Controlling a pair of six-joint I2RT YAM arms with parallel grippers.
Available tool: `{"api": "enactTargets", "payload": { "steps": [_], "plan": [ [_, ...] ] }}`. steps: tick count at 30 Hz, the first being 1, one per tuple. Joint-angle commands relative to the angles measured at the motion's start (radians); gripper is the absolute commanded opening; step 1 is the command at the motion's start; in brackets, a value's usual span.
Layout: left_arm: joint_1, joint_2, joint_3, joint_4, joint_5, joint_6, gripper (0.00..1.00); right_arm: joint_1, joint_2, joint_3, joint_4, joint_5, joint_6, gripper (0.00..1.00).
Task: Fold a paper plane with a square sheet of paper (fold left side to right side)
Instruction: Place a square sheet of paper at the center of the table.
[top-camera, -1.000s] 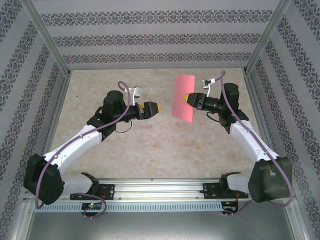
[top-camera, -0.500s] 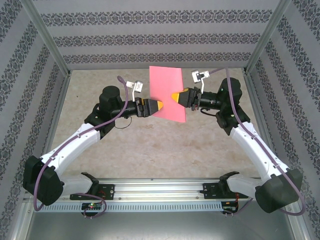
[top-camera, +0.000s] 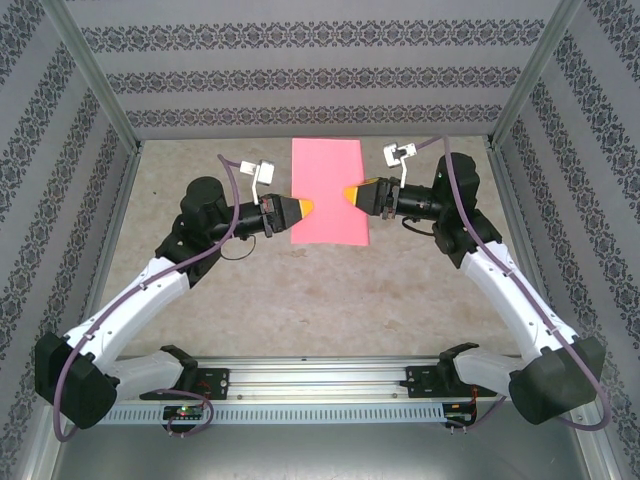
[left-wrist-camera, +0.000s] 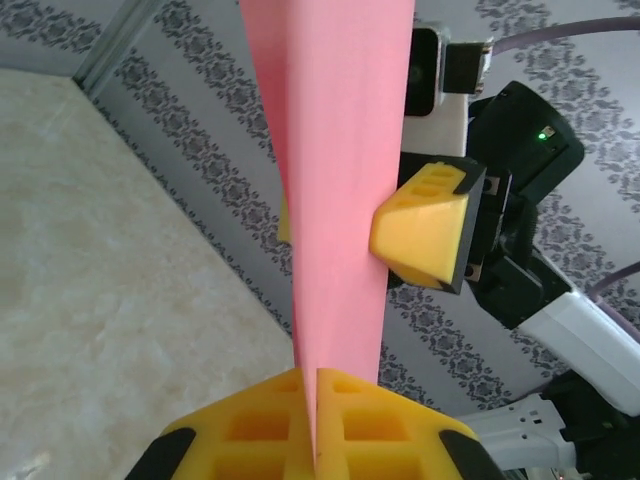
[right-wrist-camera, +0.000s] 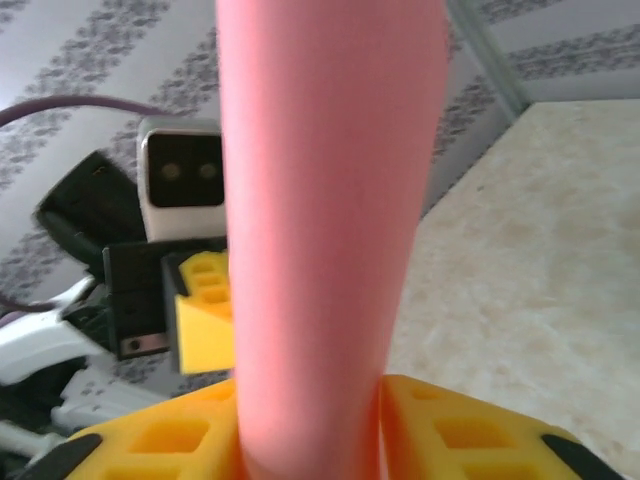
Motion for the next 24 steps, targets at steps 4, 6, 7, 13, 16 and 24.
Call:
{"api": "enactTargets", "payload": {
  "steps": [4,6,7,13,16,24],
  "plan": [
    [0.010,0.033,-0.126,-0.146,-0.108,-0.004,0.00,-0.083,0.047,0.027,-0.288,0.179,-0.133,0.57],
    [0.010,0.060,-0.174,-0.148,-0.124,-0.013,0.00,-0.104,0.062,0.015,-0.340,0.228,-0.148,0.62],
    [0.011,0.072,-0.192,-0.154,-0.137,-0.015,0.00,-0.106,0.070,0.012,-0.363,0.261,-0.156,0.65],
    [0.009,0.116,-0.303,-0.206,-0.274,-0.003,0.00,-0.107,0.135,-0.010,-0.446,0.379,-0.172,0.70],
    [0.009,0.157,-0.312,-0.226,-0.288,0.026,0.00,-0.087,0.167,-0.026,-0.438,0.392,-0.162,0.70],
    [0.010,0.292,-0.257,-0.337,-0.308,0.156,0.03,0.060,0.307,-0.096,-0.286,0.418,-0.029,0.51]
  ]
}}
